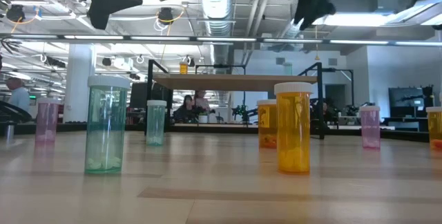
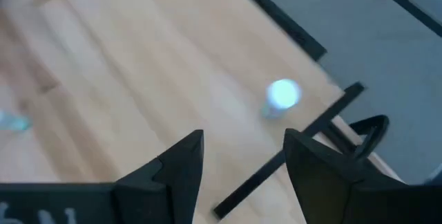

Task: Pick and place medicine bottles onto shelf by color
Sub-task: Put the pink pill bottle on the shelf

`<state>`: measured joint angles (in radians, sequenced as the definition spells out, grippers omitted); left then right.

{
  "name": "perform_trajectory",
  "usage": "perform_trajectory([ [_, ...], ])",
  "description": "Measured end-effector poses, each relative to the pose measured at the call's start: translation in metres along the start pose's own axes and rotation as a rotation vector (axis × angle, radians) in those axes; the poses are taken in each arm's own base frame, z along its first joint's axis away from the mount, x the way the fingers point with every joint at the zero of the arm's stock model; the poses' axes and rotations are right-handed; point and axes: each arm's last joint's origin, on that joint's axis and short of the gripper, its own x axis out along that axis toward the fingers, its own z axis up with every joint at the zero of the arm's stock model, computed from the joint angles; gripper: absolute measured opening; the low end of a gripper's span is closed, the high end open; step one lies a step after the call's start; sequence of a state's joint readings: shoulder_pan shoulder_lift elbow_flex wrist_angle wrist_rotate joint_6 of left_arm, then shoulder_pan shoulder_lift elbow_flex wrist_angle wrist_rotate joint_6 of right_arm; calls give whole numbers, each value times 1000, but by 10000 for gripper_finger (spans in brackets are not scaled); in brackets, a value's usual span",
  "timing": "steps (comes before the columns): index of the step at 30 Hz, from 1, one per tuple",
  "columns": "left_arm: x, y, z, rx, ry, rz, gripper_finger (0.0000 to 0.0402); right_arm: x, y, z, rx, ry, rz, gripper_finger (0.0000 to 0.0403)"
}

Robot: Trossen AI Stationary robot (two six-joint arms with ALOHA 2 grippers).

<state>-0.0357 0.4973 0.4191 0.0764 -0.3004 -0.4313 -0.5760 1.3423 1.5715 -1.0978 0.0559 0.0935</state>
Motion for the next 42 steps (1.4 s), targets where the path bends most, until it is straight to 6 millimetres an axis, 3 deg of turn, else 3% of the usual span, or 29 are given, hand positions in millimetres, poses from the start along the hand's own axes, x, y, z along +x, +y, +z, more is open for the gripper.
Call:
perform_trajectory([
  [6, 0, 1, -2, 8, 22, 9, 233, -32, 39, -22, -82, -33, 96, 223],
  [11, 0, 1, -2, 6, 16, 6, 233, -42, 73, -52, -171, -36, 159, 223],
  [24, 5, 0, -6, 15, 45, 13, 233, -25, 146, -138, -369, 63, 239, 223],
  [30, 13, 0, -11, 66, 77, 23, 233, -9, 154, -165, -390, 146, 208, 223],
  [42, 14, -8, -3, 129, 26, -149, 233, 27, 147, -190, -344, 222, 182, 223],
])
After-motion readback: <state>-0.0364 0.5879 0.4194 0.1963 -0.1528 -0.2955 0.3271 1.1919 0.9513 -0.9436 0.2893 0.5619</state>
